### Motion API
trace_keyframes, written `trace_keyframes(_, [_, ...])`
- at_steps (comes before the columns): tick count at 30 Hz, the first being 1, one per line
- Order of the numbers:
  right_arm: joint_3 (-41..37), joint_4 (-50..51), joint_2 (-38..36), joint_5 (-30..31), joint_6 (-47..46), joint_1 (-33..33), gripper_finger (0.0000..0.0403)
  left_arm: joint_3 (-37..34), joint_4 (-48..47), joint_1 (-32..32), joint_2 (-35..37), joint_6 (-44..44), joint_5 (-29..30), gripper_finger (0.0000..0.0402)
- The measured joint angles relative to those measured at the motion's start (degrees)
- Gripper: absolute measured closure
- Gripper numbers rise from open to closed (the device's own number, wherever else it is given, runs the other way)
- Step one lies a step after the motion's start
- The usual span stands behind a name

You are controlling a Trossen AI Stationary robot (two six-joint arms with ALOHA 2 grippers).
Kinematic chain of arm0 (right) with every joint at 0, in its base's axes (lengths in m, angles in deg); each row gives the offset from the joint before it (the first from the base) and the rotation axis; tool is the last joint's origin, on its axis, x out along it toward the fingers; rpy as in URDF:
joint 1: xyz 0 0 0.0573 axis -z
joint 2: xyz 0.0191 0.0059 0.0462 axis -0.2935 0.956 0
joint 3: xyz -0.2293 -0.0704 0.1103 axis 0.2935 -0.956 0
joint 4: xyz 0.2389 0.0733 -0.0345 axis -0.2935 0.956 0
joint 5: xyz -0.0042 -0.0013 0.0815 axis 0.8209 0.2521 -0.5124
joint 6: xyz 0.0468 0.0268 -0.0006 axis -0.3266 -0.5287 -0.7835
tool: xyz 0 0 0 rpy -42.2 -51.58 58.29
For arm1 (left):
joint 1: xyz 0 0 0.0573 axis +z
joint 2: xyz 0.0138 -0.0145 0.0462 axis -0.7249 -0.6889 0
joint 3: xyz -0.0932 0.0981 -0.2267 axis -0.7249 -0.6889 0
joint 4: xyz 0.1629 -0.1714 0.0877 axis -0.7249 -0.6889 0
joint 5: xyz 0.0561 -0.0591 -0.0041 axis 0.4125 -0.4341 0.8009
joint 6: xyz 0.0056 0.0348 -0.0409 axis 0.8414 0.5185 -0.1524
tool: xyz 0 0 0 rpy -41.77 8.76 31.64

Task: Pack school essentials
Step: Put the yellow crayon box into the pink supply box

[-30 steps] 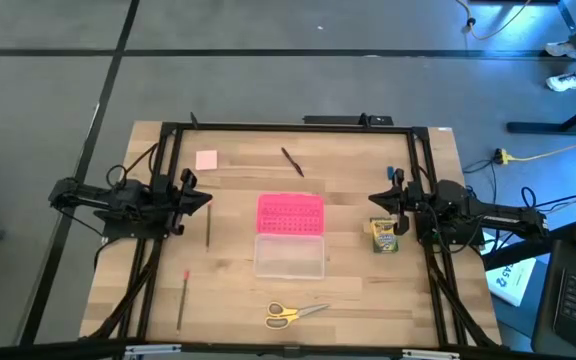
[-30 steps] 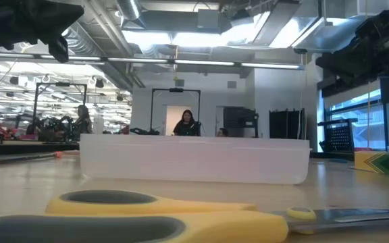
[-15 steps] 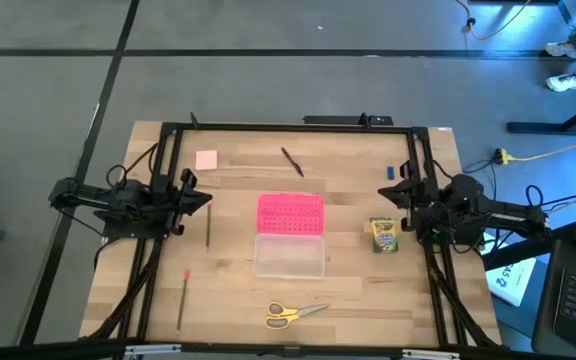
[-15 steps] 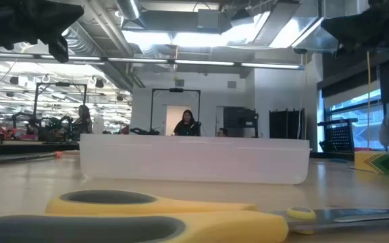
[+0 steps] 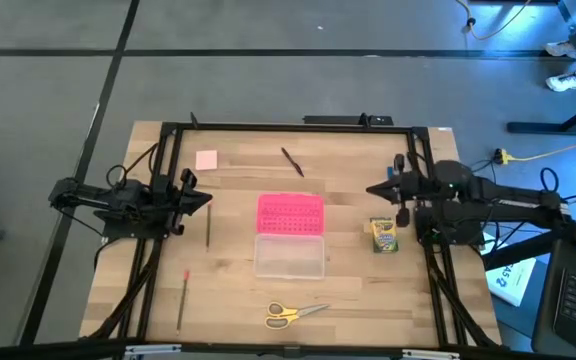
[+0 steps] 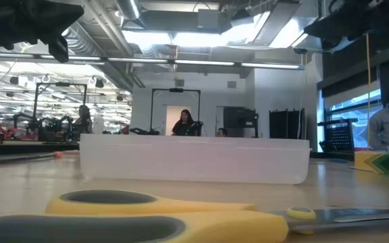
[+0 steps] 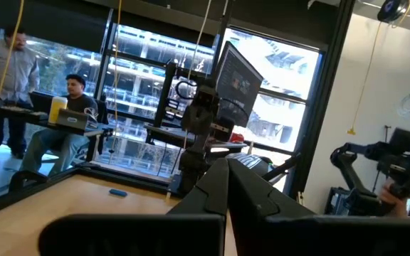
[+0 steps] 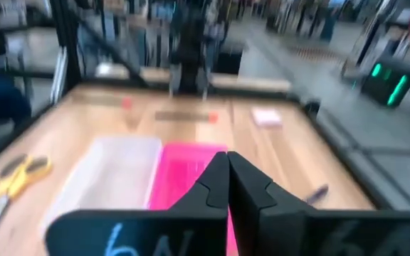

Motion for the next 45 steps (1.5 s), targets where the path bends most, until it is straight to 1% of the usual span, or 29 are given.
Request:
trace_keyframes(4, [6.1, 9.1, 4.7, 0.0, 0.1, 0.0, 0.0402, 0.0, 0.0, 0.0, 0.0, 0.0, 0.0, 0.0401])
trace_keyframes(9, [13.6, 20.9, 7.8, 0.0, -0.1, -0.1, 0.0402, 0.0, 0.0, 0.0, 0.0, 0.0, 0.0, 0.0401])
trace_keyframes(14, [18.4, 27.5, 8.4, 3.9, -0.1, -1.7, 0.0402, 0.0, 0.0, 0.0, 0.0, 0.0, 0.0, 0.0401])
trace_keyframes(17, [19.5, 30.0, 8.4, 5.4, -0.6, -2.9, 0.0402, 0.0, 0.0, 0.0, 0.0, 0.0, 0.0, 0.0401])
trace_keyframes(23, [19.6, 33.4, 8.7, 8.7, -5.1, -4.3, 0.0402, 0.0, 0.0, 0.0, 0.0, 0.0, 0.0, 0.0401])
trace_keyframes(28, [19.6, 34.4, 10.2, 8.6, -8.9, -4.5, 0.0402, 0.0, 0.0, 0.0, 0.0, 0.0, 0.0, 0.0401])
trace_keyframes(31, [19.6, 36.8, 11.3, 8.4, -11.1, -4.5, 0.0402, 0.0, 0.0, 0.0, 0.0, 0.0, 0.0, 0.0401])
trace_keyframes(35, [19.6, 41.4, 12.6, 8.4, -18.5, -4.5, 0.0402, 0.0, 0.0, 0.0, 0.0, 0.3, 0.2, 0.0401])
trace_keyframes(37, [19.6, 42.1, 12.9, 8.4, -22.0, -4.5, 0.0402, 0.0, 0.5, 0.1, 0.0, 2.7, 2.1, 0.0401])
trace_keyframes(38, [19.6, 42.4, 13.0, 8.4, -23.0, -4.5, 0.0402, 0.3, 0.0, 0.2, 0.0, 3.9, 2.9, 0.0401])
trace_keyframes(41, [19.6, 42.5, 13.2, 8.5, -24.5, -4.5, 0.0402, 2.7, -3.6, 0.1, -0.3, 6.4, 3.0, 0.0401])
trace_keyframes(45, [19.6, 42.1, 13.1, 8.5, -26.5, -4.5, 0.0402, 8.4, -12.7, 0.2, -2.1, 6.6, 3.0, 0.0401])
